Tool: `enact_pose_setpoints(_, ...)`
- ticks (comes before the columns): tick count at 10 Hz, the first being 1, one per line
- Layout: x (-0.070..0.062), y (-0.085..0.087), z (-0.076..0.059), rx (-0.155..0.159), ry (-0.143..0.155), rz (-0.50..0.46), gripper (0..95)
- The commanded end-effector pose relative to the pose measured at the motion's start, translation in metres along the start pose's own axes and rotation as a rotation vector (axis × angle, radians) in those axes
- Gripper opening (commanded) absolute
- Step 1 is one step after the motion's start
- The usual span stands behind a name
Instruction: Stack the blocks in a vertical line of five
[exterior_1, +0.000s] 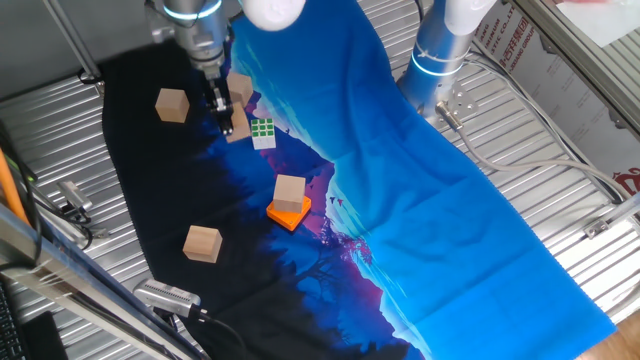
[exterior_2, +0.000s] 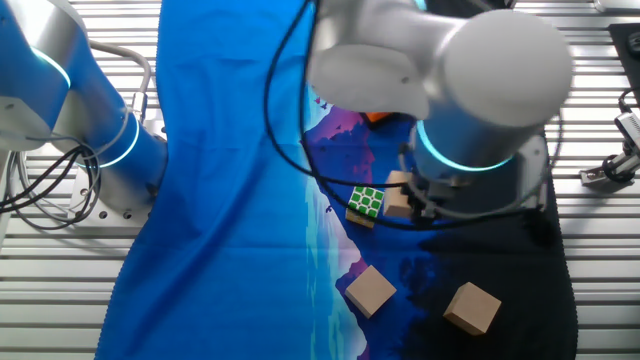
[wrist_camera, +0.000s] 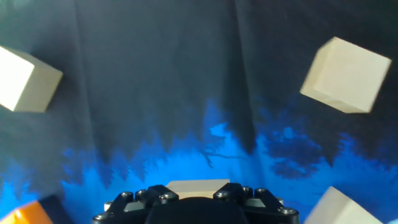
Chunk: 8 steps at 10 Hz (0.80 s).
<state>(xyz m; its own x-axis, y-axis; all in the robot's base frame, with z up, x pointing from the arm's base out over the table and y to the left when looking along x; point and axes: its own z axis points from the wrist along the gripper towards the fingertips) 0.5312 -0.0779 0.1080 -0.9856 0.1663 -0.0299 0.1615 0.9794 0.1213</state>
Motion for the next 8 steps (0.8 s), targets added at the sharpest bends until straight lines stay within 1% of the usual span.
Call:
enact_pose_setpoints(1, -0.002, 0.012, 0.011, 0.005, -0.011, 0.020, 0.0)
enact_pose_setpoints(3, -0.005, 0.024, 0.019, 0.016, -0.019, 0.029, 0.0)
enact_pose_setpoints(4, -0.006, 0.026, 0.020, 0.016, -0.020, 0.031, 0.0)
enact_pose_setpoints(5, -0.014, 0.031, 0.020, 0.030, -0.026, 0.024, 0.0)
enact_pose_setpoints(7, -0.019, 0.032, 0.018, 0.027, -0.036, 0.017, 0.0)
enact_pose_setpoints(8, -0.024, 0.033, 0.016, 0.029, -0.041, 0.009, 19.0)
